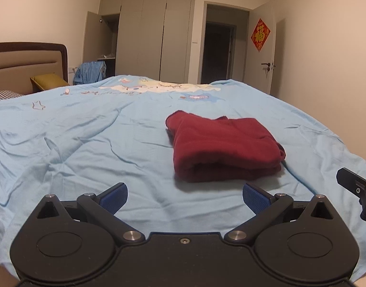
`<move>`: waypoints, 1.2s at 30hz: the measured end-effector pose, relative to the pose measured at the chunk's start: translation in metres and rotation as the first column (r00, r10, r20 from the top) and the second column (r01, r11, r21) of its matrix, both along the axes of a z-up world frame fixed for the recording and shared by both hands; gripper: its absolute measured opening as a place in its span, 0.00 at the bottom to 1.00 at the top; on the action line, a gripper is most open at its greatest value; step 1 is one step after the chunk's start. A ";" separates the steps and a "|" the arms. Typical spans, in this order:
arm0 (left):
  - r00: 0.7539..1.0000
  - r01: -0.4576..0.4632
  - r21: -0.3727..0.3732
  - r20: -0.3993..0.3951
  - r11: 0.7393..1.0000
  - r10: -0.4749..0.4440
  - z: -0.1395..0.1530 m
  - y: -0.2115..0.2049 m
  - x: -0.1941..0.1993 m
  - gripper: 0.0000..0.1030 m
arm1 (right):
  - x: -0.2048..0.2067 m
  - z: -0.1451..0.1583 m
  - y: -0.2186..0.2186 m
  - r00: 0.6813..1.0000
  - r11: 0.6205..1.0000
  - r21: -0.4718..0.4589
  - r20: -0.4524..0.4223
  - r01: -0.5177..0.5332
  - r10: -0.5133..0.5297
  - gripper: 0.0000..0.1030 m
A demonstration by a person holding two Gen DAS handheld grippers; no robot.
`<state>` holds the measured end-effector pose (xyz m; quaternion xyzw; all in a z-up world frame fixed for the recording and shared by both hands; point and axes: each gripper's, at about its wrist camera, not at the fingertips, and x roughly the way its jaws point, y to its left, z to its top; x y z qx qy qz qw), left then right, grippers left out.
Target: Fold small clothes
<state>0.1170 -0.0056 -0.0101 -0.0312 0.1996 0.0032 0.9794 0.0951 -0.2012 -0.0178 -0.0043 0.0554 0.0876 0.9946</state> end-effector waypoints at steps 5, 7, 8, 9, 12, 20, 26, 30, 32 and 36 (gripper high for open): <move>1.000 -0.003 -0.007 -0.015 1.000 0.003 -0.005 0.001 -0.001 0.99 | 0.001 -0.006 0.001 1.000 1.000 0.002 -0.018 -0.002 0.002 1.00; 1.000 -0.004 -0.008 -0.018 1.000 0.004 -0.005 0.000 -0.001 0.99 | 0.000 -0.007 0.001 1.000 1.000 0.005 -0.022 0.000 0.001 1.00; 1.000 -0.005 -0.009 -0.019 1.000 0.005 -0.006 0.000 -0.001 0.99 | 0.000 -0.008 0.001 1.000 1.000 0.006 -0.023 0.001 0.000 1.00; 1.000 -0.006 -0.010 -0.021 1.000 0.006 -0.006 0.000 0.000 0.99 | 0.000 -0.008 0.000 1.000 1.000 0.007 -0.024 0.001 -0.001 1.00; 1.000 -0.009 -0.012 -0.024 1.000 0.009 -0.006 0.000 0.000 0.99 | 0.001 -0.008 -0.001 1.000 1.000 0.008 -0.025 0.002 -0.001 1.00; 1.000 -0.010 -0.013 -0.026 1.000 0.010 -0.006 0.000 0.000 0.99 | 0.001 -0.009 -0.001 1.000 1.000 0.008 -0.027 0.003 -0.003 1.00; 1.000 -0.010 -0.013 -0.026 1.000 0.010 -0.007 0.000 0.000 0.99 | 0.001 -0.009 -0.001 1.000 1.000 0.008 -0.027 0.002 -0.002 1.00; 1.000 -0.010 -0.013 -0.026 1.000 0.010 -0.007 0.000 0.000 0.99 | 0.001 -0.008 -0.001 1.000 1.000 0.008 -0.027 0.002 -0.002 1.00; 1.000 -0.010 -0.013 -0.026 1.000 0.010 -0.007 0.000 0.000 0.99 | 0.001 -0.009 -0.001 1.000 1.000 0.008 -0.027 0.003 -0.003 1.00; 1.000 -0.010 -0.013 -0.026 1.000 0.010 -0.007 0.000 0.000 0.99 | 0.000 -0.009 -0.002 1.000 1.000 0.009 -0.028 0.003 -0.002 1.00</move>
